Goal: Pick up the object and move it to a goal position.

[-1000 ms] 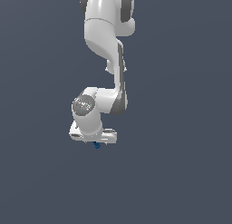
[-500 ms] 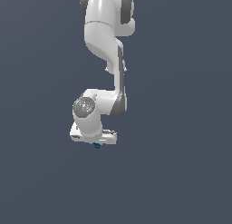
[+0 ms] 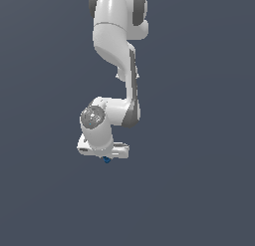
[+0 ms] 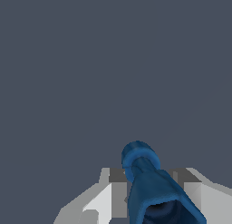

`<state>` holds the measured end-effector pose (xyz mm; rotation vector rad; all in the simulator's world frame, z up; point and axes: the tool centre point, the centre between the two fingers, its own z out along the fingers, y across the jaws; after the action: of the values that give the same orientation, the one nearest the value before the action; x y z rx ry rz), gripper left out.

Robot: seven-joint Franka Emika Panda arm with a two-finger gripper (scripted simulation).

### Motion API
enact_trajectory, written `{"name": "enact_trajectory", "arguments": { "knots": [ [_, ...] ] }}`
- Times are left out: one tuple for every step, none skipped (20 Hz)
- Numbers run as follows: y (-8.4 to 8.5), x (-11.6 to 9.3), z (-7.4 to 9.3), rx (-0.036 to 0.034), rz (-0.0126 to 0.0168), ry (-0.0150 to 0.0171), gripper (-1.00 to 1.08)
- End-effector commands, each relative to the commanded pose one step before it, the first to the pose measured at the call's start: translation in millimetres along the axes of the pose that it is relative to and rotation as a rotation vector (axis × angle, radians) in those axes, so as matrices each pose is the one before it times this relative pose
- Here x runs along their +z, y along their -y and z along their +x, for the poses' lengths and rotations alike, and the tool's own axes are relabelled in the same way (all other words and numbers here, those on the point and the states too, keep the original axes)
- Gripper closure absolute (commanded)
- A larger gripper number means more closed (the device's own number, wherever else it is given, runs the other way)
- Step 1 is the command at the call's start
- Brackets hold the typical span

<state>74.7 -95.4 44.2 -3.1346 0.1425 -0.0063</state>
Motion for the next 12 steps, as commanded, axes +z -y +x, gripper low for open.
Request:
{"name": "enact_trajectory", "arguments": {
  "knots": [
    [5.91,-4.33,0.86,0.00685,0.00744,-0.01021,1.08],
    [3.74,-2.60,0.36,0.00527,0.00505,-0.00640,1.08],
    [4.46,-3.11,0.43,0.00631,0.00605,-0.00766,1.08],
    [5.21,-3.63,0.50,0.00735,0.00705,-0.00892,1.08],
    [5.97,-4.17,0.58,0.00844,0.00810,-0.01025,1.08],
    [6.76,-4.73,0.66,0.00956,0.00919,-0.01162,1.08],
    [7.58,-5.32,0.74,0.01073,0.01032,-0.01304,1.08],
    [8.41,-5.91,0.83,0.01192,0.01147,-0.01449,1.08],
    [9.24,-6.50,0.92,0.01311,0.01263,-0.01594,1.08],
    [10.06,-7.09,1.01,0.01428,0.01378,-0.01737,1.08],
    [10.85,-7.67,1.10,0.01541,0.01490,-0.01877,1.08],
    [11.62,-8.22,1.19,0.01651,0.01600,-0.02012,1.08]
  ]
}}
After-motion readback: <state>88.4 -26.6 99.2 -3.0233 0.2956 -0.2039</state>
